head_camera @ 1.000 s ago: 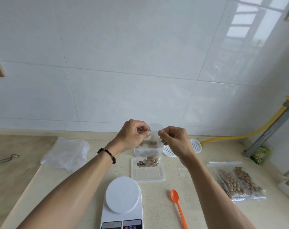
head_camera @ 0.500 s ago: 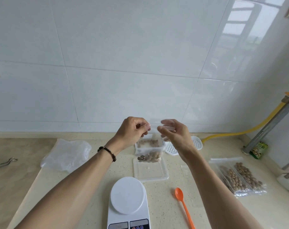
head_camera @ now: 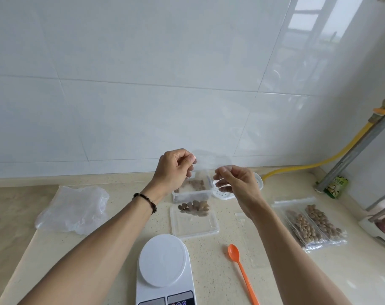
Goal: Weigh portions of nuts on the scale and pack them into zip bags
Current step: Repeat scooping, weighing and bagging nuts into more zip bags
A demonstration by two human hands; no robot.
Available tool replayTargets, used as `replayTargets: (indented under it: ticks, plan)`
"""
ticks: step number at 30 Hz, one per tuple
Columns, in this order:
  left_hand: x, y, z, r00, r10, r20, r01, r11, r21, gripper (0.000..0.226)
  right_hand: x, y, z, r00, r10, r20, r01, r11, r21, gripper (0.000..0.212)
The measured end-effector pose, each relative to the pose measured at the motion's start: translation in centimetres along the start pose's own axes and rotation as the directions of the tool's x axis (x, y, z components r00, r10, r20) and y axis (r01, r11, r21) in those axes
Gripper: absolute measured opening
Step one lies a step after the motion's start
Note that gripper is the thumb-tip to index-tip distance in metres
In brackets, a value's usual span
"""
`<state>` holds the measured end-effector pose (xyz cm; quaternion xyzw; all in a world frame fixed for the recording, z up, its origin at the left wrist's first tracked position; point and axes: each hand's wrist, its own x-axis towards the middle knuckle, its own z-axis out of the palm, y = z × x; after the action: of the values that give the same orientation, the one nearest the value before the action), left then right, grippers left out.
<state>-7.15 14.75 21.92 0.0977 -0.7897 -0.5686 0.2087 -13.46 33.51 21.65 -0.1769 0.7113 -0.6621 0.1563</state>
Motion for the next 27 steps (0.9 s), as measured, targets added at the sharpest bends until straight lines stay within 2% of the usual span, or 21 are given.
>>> replayTargets:
  ticks: [4, 8, 10, 12, 14, 16, 18, 20, 22, 24, 26, 27]
  plan:
    - [0.7, -0.4, 3.4, 0.985, -0.094, 0.146, 0.112, 0.987, -0.115, 0.011, 0.6, 0.4, -2.8, 0.999, 0.014, -0.044, -0.011, 0.998, 0.069, 0.020]
    - [0.7, -1.9, 7.9, 0.920, -0.168, 0.353, 0.167, 0.985, 0.034, 0.012, 1.9, 0.8, -6.9, 0.994, 0.090, -0.058, -0.074, 0.968, 0.239, 0.020]
    - [0.8, -2.0, 11.5, 0.895, -0.218, 0.390, 0.231, 0.973, 0.012, 0.013, 2.9, 1.4, -10.0, 0.982, 0.142, -0.121, -0.105, 0.958, 0.266, 0.021]
    - [1.3, -1.7, 14.4, 0.903, -0.259, 0.343, 0.278, 0.961, -0.004, 0.016, 3.6, 2.6, -12.8, 0.970, 0.206, -0.127, -0.184, 0.969, 0.165, 0.029]
    - [2.1, -1.4, 18.3, 0.912, -0.317, 0.260, 0.341, 0.939, -0.049, 0.018, 3.9, 4.5, -16.1, 0.955, 0.290, -0.057, -0.291, 0.956, -0.017, 0.032]
    - [3.2, -1.1, 23.0, 0.874, -0.438, 0.209, 0.472, 0.866, -0.162, 0.018, 4.0, 6.6, -19.9, 0.924, 0.382, 0.028, -0.376, 0.920, -0.110, 0.026]
    - [3.7, -0.9, 26.8, 0.802, -0.552, 0.228, 0.594, 0.778, -0.206, 0.016, 4.0, 8.1, -22.9, 0.909, 0.411, 0.070, -0.403, 0.910, -0.099, 0.014]
    - [3.8, -0.5, 31.1, 0.740, -0.596, 0.312, 0.667, 0.712, -0.221, 0.017, 4.5, 9.4, -26.8, 0.916, 0.401, 0.025, -0.396, 0.911, -0.110, 0.015]
    - [3.6, -0.8, 34.4, 0.706, -0.613, 0.355, 0.701, 0.677, -0.225, 0.049, 4.9, 10.7, -30.1, 0.914, 0.398, -0.075, -0.405, 0.895, -0.188, 0.020]
    - [3.6, -1.7, 37.8, 0.699, -0.612, 0.370, 0.694, 0.706, -0.144, 0.077, 4.7, 12.2, -33.2, 0.900, 0.412, -0.145, -0.437, 0.852, -0.288, 0.027]
    - [3.5, -2.5, 41.1, 0.706, -0.590, 0.392, 0.644, 0.765, -0.006, 0.072, 4.2, 14.2, -36.1, 0.886, 0.422, -0.192, -0.463, 0.806, -0.369, 0.038]
    - [3.4, -2.9, 42.7, 0.705, -0.581, 0.406, 0.615, 0.786, 0.055, 0.058, 4.0, 15.1, -37.5, 0.874, 0.434, -0.218, -0.485, 0.788, -0.379, 0.042]
